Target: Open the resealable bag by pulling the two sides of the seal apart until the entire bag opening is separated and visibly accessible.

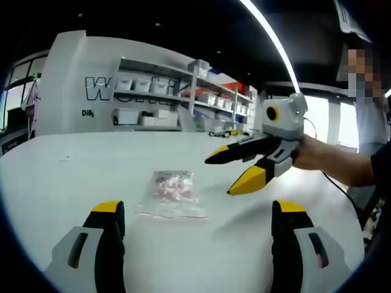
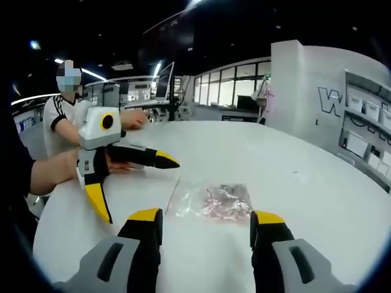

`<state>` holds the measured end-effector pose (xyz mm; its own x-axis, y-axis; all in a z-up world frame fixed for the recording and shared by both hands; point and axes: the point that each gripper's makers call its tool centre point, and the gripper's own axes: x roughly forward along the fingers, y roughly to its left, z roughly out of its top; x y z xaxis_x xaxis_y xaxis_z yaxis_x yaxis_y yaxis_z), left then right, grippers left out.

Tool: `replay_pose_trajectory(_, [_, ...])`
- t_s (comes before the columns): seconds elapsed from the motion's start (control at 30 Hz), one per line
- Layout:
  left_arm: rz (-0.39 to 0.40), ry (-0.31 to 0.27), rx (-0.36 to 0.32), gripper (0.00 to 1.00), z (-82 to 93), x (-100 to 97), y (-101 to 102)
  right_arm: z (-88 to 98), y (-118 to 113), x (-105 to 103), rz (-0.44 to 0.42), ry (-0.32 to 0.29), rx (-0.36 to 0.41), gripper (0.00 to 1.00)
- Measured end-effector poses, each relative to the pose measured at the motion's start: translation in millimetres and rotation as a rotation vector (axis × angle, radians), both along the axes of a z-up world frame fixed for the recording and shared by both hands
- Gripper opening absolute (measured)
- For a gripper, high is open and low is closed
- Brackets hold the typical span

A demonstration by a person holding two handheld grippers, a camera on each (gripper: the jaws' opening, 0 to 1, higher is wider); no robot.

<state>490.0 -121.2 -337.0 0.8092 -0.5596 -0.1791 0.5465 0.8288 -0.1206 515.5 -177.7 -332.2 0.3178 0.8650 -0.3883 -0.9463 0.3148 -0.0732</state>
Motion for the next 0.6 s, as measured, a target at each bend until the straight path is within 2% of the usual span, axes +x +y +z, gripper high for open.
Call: replay_pose_trajectory(0.6, [0.003, 0.001, 0.002, 0.99, -1.0, -0.5, -0.4, -3.0, 4.8, 2.3, 0.011, -0.002, -0.009, 0.55])
